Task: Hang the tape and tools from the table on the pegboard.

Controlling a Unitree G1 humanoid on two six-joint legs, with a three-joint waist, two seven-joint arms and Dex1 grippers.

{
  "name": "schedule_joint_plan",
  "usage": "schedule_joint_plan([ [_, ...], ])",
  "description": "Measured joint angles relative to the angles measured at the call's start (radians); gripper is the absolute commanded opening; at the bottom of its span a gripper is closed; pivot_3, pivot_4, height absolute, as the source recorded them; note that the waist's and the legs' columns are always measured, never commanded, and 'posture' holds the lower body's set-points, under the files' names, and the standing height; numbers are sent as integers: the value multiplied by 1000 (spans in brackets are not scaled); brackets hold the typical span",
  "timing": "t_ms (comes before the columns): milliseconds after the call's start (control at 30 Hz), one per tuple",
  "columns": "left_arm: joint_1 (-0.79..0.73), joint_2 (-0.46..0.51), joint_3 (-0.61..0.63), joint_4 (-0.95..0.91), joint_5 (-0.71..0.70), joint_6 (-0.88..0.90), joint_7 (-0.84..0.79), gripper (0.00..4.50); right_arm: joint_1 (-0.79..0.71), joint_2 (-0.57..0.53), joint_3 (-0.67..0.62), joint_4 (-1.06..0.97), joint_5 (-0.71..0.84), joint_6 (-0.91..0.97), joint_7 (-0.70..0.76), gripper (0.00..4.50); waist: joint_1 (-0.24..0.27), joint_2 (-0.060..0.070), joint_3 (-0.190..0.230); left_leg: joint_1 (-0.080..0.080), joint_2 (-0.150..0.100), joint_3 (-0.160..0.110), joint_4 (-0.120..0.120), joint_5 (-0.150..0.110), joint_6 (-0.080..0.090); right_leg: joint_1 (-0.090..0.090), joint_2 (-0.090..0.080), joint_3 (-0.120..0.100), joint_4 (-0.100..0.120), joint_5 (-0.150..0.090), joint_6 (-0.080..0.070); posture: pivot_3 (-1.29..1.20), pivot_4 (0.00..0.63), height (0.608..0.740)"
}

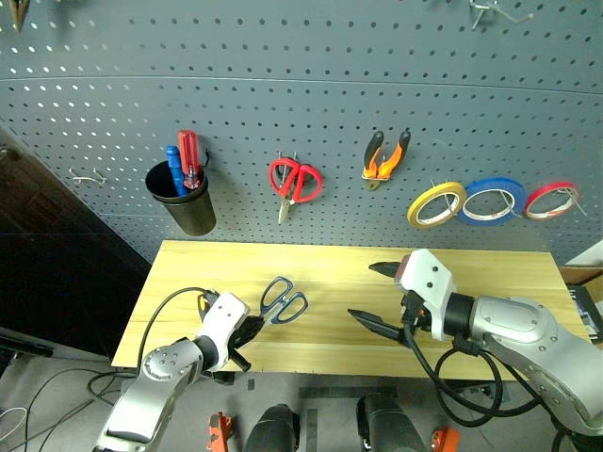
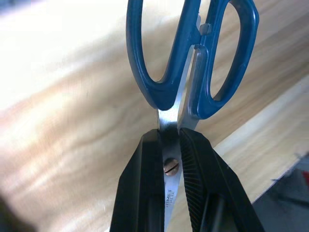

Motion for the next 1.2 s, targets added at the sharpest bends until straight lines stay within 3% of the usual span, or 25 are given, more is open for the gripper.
schedule_joint_plan([
  [333,-23,-1,97,-71,5,-381,-27,247,37,-42,-84,28,-7,-90,71,4500,0,-2,-2,0,0,1,0,0,0,0,1,-1,1,0,0,-12,158,740],
  [800,-295,-80,115,-14,1,-310,65,247,-32,-63,-127,62,34,-105,129,4500,-1,-7,-11,0,0,3,1,0,0,0,2,-1,2,0,0,-18,151,740],
  [1200,-417,-203,63,101,-9,-180,102,247,-155,17,-128,102,36,-105,85,4500,-1,-10,-14,0,-1,2,2,0,0,-1,2,-2,3,0,0,-38,156,740],
])
